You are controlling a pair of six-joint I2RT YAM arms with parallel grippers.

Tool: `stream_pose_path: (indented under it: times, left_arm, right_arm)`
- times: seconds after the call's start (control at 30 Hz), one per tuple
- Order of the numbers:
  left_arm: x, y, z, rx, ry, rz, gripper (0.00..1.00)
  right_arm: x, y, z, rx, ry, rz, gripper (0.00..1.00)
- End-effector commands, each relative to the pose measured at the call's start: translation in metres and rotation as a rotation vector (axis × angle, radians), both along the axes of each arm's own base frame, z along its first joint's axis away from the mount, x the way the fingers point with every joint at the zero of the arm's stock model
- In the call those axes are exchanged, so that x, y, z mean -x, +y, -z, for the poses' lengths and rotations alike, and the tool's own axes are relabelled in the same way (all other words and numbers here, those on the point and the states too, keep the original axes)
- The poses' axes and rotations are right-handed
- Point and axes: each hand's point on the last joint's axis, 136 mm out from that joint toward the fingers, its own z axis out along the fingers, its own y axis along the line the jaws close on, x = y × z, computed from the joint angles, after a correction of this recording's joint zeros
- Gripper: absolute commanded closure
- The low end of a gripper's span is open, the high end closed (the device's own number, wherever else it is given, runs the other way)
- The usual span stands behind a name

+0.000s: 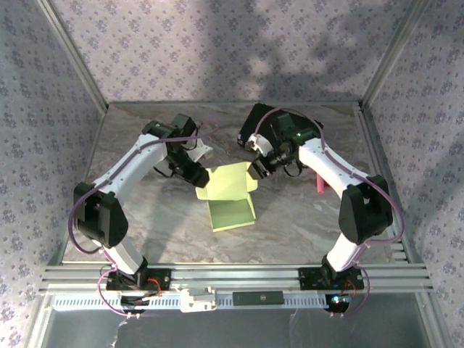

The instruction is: Fold the paper box

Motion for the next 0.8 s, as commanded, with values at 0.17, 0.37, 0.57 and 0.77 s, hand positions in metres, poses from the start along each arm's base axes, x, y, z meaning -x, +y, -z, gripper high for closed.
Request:
stream_pose_path:
  times: [0.17,0.37,0.57,0.77]
  left_arm:
    - [0.021,-0.003,0.017,-0.05,0.06,0.055,0.51]
    - [0.023,-0.005,0.029,-0.081,0.058,0.064,0.55]
    - [0.022,-0.004,0.03,-0.117,0.029,0.062,0.58]
    - [0.025,-0.005,0.029,-0.126,0.025,0.075,0.57]
  right_arm:
    - [0.005,0.008,0.0,0.023,0.002,-0.049,0.56]
    - [0.008,0.008,0.01,0.062,0.009,-0.054,0.62]
    - [0.012,0.005,0.009,0.061,-0.02,-0.041,0.63]
    - [0.012,0.0,0.005,0.066,-0.035,-0.042,0.63]
